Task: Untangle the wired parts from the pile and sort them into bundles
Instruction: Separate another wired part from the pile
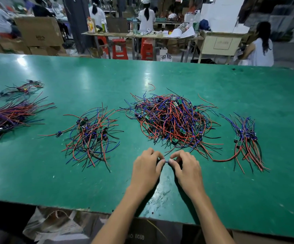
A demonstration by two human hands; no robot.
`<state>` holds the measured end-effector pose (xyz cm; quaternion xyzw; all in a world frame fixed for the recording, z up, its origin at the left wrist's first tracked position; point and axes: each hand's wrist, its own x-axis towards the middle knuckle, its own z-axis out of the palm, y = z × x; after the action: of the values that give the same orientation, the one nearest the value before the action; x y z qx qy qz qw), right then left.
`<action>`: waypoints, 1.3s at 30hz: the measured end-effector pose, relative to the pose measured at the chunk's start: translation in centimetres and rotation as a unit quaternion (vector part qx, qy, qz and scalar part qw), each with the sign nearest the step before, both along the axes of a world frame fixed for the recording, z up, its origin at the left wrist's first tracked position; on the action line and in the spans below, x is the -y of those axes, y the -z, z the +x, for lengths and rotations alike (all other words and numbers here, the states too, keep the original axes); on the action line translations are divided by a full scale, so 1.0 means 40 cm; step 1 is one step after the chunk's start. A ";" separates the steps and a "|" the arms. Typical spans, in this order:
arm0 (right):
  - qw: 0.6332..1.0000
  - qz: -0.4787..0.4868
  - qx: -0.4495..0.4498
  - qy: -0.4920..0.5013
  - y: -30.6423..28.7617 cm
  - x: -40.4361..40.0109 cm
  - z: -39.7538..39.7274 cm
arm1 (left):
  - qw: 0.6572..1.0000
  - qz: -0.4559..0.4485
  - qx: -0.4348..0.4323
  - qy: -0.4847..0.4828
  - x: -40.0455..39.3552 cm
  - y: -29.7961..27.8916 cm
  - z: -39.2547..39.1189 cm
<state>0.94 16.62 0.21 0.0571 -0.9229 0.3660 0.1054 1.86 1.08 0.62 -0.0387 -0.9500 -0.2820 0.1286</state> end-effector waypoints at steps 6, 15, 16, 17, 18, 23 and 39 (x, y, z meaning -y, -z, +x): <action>0.981 -0.112 -0.118 0.105 -0.010 0.003 0.013 | 0.991 0.072 -0.020 -0.108 0.073 -0.024 -0.021; 0.960 0.061 0.069 0.264 -0.021 0.009 -0.036 | 0.919 0.114 -0.054 -0.373 0.294 -0.095 -0.062; 0.959 0.056 0.062 0.270 -0.020 0.010 -0.039 | 0.926 0.108 -0.077 -0.355 0.280 -0.099 -0.057; 0.960 0.035 0.052 0.274 -0.017 0.008 -0.040 | 0.936 0.103 -0.101 -0.322 0.258 -0.101 -0.050; 0.962 0.000 0.037 0.272 -0.012 0.004 -0.037 | 0.947 0.106 -0.121 -0.277 0.229 -0.098 -0.043; 0.978 -0.110 -0.114 0.133 -0.011 0.001 0.008 | 0.952 0.303 0.023 -0.032 0.060 -0.067 -0.031; 0.996 -0.057 -0.075 -0.008 -0.032 0.014 0.042 | 0.759 0.601 0.220 0.117 0.050 -0.108 -0.050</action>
<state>2.61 16.05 1.48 0.0860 -0.8894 0.4137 0.1743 -0.13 -0.92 4.94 -0.0006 -0.5755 -0.8088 -0.1212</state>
